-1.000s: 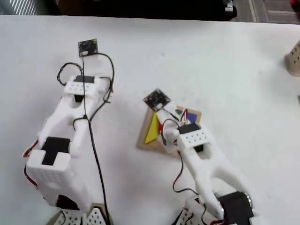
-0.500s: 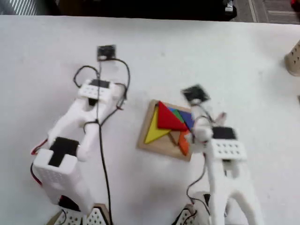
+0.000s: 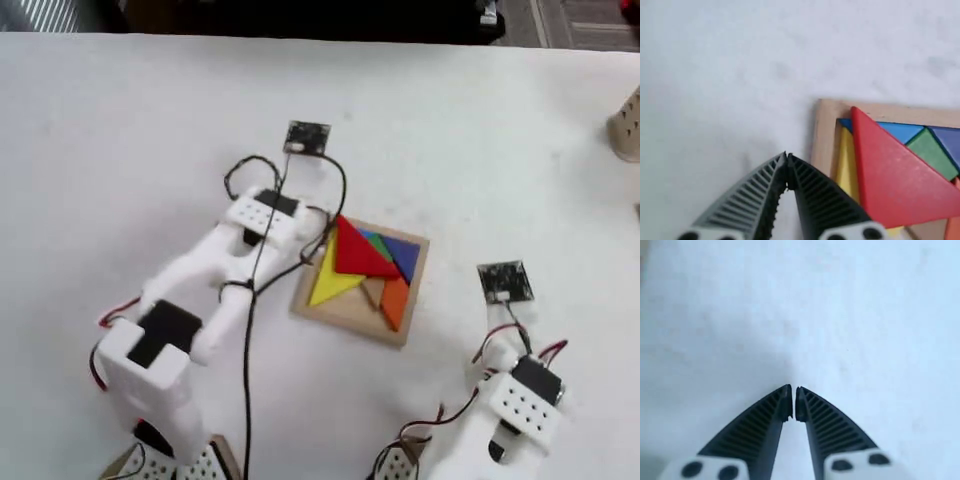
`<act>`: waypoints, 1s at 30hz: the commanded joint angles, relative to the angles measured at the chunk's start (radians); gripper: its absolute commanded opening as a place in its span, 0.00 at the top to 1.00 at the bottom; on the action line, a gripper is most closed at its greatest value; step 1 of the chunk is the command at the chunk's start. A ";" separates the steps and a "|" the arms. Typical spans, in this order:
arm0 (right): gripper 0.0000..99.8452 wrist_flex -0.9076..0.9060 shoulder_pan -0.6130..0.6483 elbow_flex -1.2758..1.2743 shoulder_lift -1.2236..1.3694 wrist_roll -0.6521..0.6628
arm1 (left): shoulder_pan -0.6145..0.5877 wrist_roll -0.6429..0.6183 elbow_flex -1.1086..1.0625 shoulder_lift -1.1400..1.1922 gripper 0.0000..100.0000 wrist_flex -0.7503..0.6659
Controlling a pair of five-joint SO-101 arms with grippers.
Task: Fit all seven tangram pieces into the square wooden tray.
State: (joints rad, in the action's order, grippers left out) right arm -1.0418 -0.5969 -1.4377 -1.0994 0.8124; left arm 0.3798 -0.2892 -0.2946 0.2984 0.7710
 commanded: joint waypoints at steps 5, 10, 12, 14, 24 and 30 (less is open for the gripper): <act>0.98 -0.028 -0.016 -0.028 -0.088 0.035 | 0.025 -0.006 0.008 -0.038 0.98 -0.118; 0.98 -0.045 -0.010 -0.057 -0.173 0.037 | 0.062 -0.006 0.012 -0.030 0.98 -0.143; 0.98 -0.068 -0.010 -0.069 -0.209 0.043 | 0.077 -0.006 0.028 0.002 0.98 -0.143; 0.98 -0.079 -0.010 -0.080 -0.251 0.043 | 0.074 -0.008 0.083 0.053 0.98 -0.140; 0.98 -0.143 -0.008 -0.132 -0.438 0.044 | 0.116 -0.008 0.358 0.240 0.98 -0.014; 0.98 -0.157 -0.008 -0.141 -0.472 0.044 | 0.208 -0.008 0.385 0.257 0.98 -0.020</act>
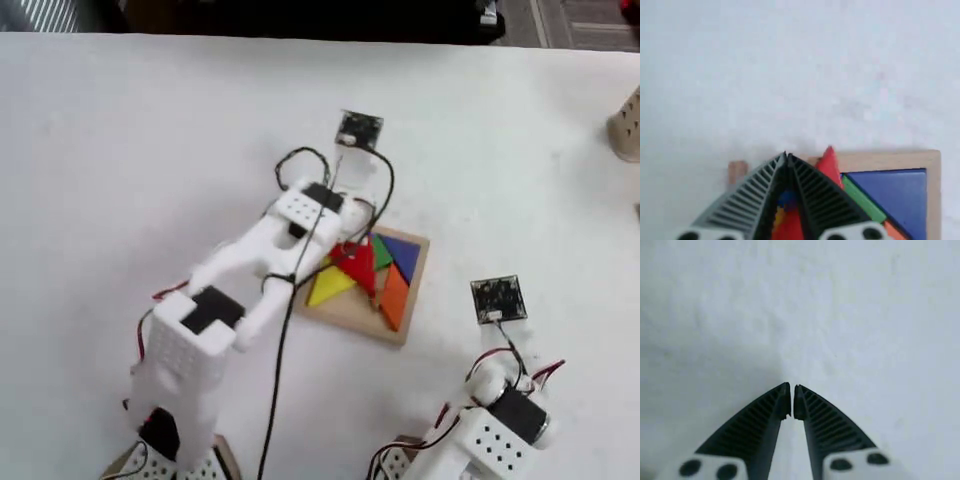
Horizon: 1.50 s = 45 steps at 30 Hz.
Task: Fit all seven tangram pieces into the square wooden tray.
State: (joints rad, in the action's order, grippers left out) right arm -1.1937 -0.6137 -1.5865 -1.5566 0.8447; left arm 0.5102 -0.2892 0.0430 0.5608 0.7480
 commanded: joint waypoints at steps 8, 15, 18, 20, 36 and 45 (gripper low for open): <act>0.98 -0.004 0.041 0.006 -0.015 0.012 | 0.147 0.000 0.048 -0.010 0.98 0.008; 0.98 -0.001 0.044 0.006 -0.015 0.012 | 0.081 -0.008 0.002 -0.223 0.98 0.075; 0.98 -0.001 0.044 0.006 -0.015 0.012 | 0.004 -0.006 -0.092 -0.398 0.98 0.086; 0.98 -0.001 0.044 0.006 -0.015 0.012 | -0.056 -0.006 -0.181 -0.501 0.97 0.066; 0.98 -0.002 0.041 0.005 -0.016 0.009 | -0.077 -0.193 -0.269 -0.311 0.98 -0.239; 0.98 -0.002 0.042 0.005 -0.018 0.009 | -0.021 -0.193 -0.292 -0.341 0.98 -0.167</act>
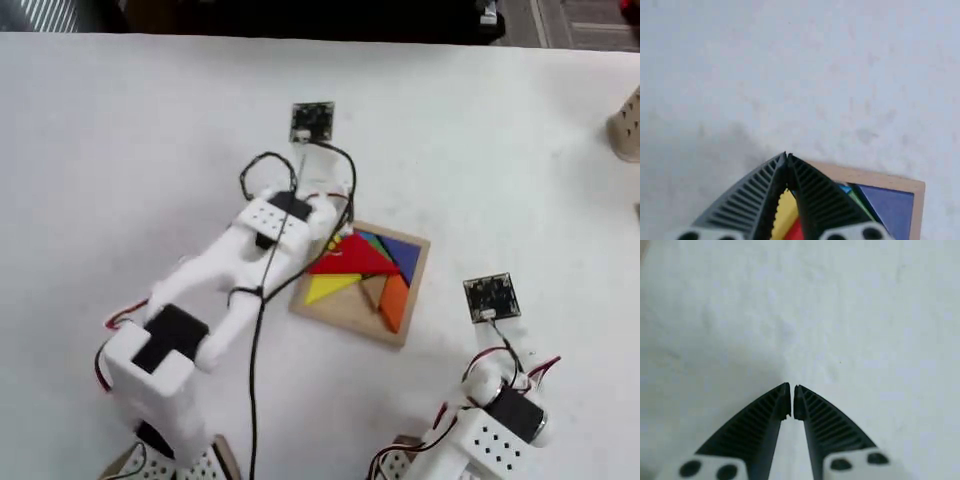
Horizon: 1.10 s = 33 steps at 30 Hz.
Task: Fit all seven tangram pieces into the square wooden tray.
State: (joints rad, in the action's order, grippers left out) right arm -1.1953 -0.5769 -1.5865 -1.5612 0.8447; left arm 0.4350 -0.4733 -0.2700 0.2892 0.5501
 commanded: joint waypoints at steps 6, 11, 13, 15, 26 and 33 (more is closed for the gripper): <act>0.98 -0.001 0.002 0.005 -0.013 0.011 | 0.139 -0.008 -0.100 -0.148 0.97 0.025; 0.98 -0.001 0.002 0.005 -0.015 0.011 | 0.165 -0.008 -0.166 -0.185 0.97 0.025; 0.98 -0.001 0.002 0.000 -0.015 0.011 | 0.182 -0.008 -0.181 -0.185 0.97 0.023; 0.98 0.001 0.002 0.000 -0.015 0.011 | 0.211 -0.008 -0.195 -0.183 0.97 0.023; 0.98 0.002 0.005 0.000 -0.015 0.011 | 0.255 0.106 -0.210 -0.191 0.98 0.025; 0.98 0.002 0.007 0.000 -0.015 0.011 | 0.211 0.107 -0.203 -0.274 0.98 0.028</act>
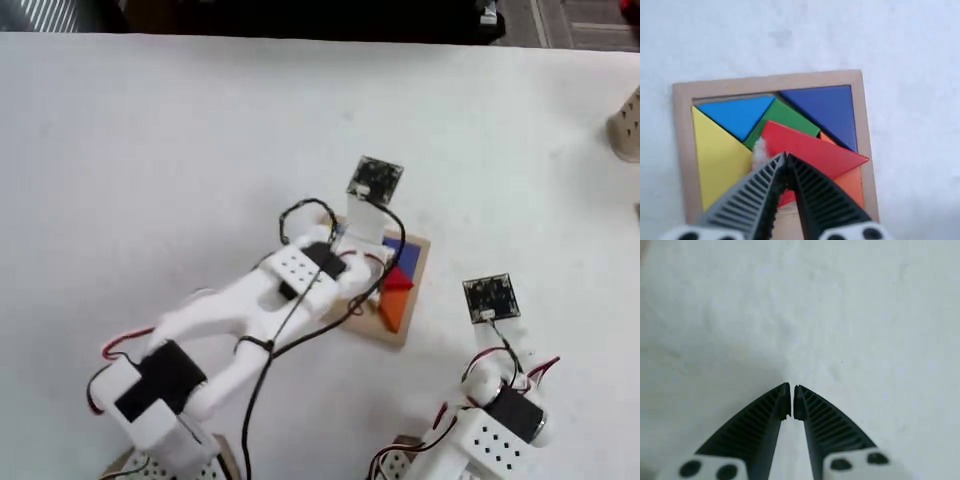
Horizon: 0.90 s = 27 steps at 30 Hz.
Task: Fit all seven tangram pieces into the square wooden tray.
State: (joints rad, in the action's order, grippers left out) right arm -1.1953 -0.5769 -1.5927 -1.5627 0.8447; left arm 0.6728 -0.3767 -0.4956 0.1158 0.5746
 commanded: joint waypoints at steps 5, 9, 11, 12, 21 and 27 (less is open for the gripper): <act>0.98 0.002 0.007 0.006 -0.013 0.011 | -0.022 0.012 0.023 -0.111 0.98 -0.002; 0.98 0.002 0.007 0.006 -0.013 0.011 | -0.019 0.011 0.020 -0.108 0.98 -0.035; 0.98 0.004 0.007 0.006 -0.013 0.011 | -0.018 0.009 -0.008 -0.084 0.98 -0.095; 0.98 0.004 0.007 0.006 -0.013 0.011 | -0.018 0.009 -0.017 -0.062 0.98 -0.129; 0.98 0.012 0.007 0.005 -0.013 0.005 | -0.027 0.008 0.124 0.084 0.98 -0.031; 0.98 0.012 0.007 0.005 -0.013 0.005 | -0.025 0.008 0.164 0.119 0.98 0.044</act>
State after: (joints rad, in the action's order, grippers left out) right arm -1.1953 -0.5769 -1.5927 -1.5627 0.8447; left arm 0.6590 -0.3767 -0.3928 0.2340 0.5884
